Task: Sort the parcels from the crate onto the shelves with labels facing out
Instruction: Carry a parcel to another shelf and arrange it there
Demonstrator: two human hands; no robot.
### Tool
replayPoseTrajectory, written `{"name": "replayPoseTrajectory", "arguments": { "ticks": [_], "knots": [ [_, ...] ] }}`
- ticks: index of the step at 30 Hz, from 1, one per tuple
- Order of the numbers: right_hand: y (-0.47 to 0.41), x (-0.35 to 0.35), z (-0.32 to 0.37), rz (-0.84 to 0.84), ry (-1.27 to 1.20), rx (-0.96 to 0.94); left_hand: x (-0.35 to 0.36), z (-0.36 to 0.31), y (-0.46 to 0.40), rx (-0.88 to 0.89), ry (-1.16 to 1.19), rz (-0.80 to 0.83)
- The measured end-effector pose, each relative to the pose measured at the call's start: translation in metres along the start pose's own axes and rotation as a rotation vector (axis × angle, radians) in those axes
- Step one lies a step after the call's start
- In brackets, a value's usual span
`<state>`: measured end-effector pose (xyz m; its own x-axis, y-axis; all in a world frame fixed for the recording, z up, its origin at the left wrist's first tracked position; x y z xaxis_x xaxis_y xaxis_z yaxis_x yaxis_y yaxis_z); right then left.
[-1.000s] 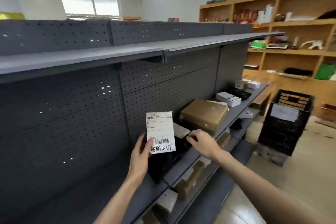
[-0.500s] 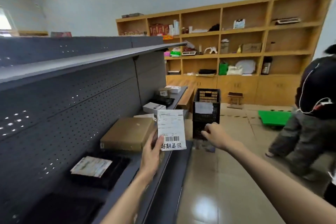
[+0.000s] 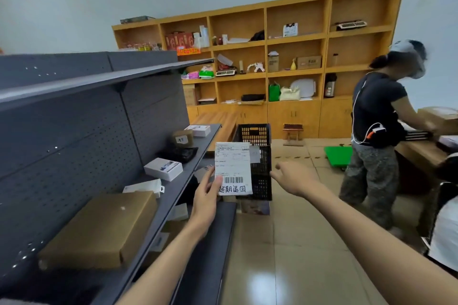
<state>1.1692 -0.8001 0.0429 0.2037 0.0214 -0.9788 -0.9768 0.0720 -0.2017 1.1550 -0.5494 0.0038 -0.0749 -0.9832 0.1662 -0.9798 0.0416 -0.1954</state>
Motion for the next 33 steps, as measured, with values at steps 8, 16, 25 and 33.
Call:
{"name": "replayPoseTrajectory", "arguments": {
  "ticks": [8, 16, 25, 33],
  "knots": [
    [-0.105, 0.040, -0.003, 0.057, -0.001, 0.007, 0.002, 0.045, -0.120, -0.057, 0.066, -0.012],
    [-0.274, 0.037, -0.006, 0.055, 0.069, 0.005, 0.012, 0.067, -0.295, -0.059, 0.126, -0.001],
    [-0.441, 0.058, -0.027, 0.040, 0.116, 0.026, 0.043, 0.116, -0.485, -0.079, 0.148, 0.069],
    [-0.561, 0.132, -0.065, 0.114, 0.085, 0.093, 0.068, 0.178, -0.592, -0.142, 0.127, 0.035]
  ]
}}
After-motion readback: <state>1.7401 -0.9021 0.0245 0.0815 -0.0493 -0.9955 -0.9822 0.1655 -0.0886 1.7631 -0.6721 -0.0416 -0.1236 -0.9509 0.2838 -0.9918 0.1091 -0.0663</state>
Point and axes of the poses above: each hand's wrist, its own y-axis away from the middle knuckle, its own x-axis out of the palm, z = x × y, the point moved 6 cm from there along -y, towards the middle knuckle, and after that the axes turned 12 degrees about y, right-handed, at the moved point
